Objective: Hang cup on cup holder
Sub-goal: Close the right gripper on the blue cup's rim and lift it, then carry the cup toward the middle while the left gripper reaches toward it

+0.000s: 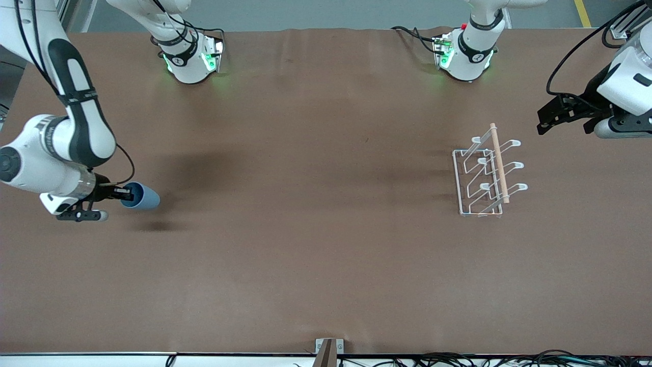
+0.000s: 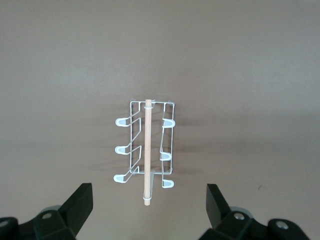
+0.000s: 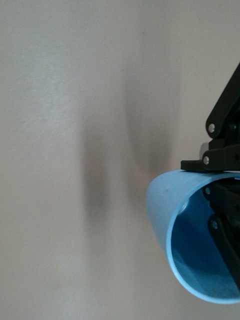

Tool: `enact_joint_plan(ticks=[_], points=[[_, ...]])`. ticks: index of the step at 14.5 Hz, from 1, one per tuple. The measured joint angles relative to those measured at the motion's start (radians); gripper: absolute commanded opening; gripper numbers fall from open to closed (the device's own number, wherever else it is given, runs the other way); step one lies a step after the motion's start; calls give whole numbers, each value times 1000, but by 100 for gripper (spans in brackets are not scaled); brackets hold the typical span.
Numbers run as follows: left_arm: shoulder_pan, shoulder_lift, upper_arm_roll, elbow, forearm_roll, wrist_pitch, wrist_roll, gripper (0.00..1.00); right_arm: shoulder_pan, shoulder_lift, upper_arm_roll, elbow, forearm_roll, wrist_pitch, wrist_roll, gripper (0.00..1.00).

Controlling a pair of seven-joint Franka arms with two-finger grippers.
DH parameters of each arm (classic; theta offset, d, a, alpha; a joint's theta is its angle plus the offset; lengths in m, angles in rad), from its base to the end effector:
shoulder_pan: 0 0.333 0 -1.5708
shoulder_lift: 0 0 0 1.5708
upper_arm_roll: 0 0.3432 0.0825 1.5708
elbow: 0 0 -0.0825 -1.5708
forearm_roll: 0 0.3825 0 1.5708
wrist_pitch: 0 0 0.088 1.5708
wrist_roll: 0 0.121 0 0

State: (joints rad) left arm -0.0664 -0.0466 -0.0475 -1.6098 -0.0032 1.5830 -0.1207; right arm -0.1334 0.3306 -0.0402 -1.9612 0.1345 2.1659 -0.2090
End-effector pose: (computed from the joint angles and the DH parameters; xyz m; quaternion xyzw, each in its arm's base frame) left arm 0.5351 -0.0623 0.6458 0.9999 0.0034 0.0097 0.0016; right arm 0.5959 -0.0965 0.3096 -0.9967 0.0228 0.0524 0.0576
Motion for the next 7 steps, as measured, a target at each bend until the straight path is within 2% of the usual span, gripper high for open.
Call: enact_joint_plan(ticks=[2,7], points=[[-1,0,-1,0,0,0,0,100,4,-17,3,56,68,-86,0,0],[-1,0,-1,4,0,1,0,100,83,-46,8,64,402,-261,4,0]])
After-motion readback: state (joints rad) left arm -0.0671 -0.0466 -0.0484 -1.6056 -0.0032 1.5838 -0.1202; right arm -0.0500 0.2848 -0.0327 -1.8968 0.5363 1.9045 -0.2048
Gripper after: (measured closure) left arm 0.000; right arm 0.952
